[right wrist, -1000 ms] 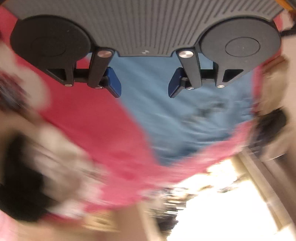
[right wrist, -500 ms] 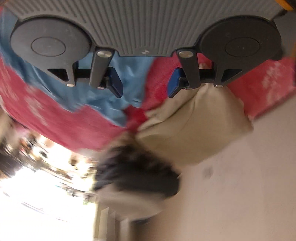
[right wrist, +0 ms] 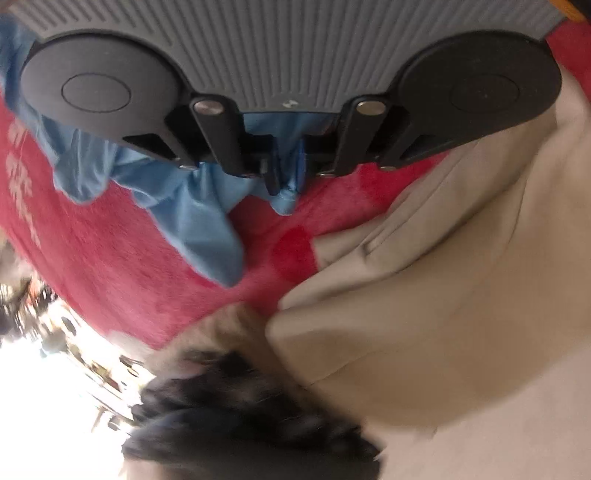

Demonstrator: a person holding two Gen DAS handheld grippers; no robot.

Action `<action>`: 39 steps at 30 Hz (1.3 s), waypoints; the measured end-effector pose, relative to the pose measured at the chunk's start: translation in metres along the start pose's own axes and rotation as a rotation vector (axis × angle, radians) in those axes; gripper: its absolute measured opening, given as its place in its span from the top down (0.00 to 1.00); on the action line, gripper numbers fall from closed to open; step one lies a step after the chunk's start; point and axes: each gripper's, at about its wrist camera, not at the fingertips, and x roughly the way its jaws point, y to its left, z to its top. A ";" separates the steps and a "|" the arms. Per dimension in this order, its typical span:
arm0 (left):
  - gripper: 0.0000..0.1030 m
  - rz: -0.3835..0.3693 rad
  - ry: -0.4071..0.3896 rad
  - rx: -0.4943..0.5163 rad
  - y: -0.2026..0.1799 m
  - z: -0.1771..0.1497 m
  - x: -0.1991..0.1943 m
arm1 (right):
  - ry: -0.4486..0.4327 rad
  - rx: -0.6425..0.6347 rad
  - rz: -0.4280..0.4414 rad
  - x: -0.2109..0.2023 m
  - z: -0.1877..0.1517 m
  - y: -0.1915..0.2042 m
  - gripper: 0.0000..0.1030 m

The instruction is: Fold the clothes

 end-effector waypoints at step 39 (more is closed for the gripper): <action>0.54 -0.055 -0.082 -0.043 0.020 0.019 -0.017 | 0.125 0.573 0.626 -0.036 -0.053 -0.044 0.44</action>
